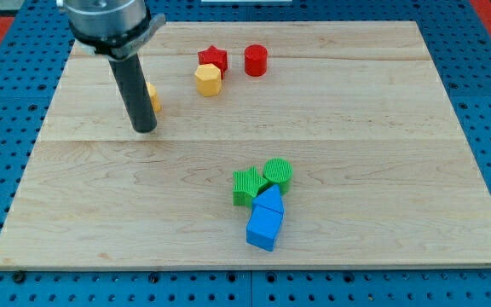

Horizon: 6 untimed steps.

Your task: Push the yellow heart slightly right

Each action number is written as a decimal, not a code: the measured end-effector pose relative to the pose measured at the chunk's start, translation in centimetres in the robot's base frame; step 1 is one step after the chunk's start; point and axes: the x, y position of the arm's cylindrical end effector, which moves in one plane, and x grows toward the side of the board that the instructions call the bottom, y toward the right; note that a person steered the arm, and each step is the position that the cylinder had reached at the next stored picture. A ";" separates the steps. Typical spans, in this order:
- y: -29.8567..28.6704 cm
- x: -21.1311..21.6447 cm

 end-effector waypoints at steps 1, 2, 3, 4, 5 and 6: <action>-0.8 -1.4; -2.2 -2.6; -3.1 -4.5; -3.5 -6.2; 3.7 -10.4; 2.5 -9.1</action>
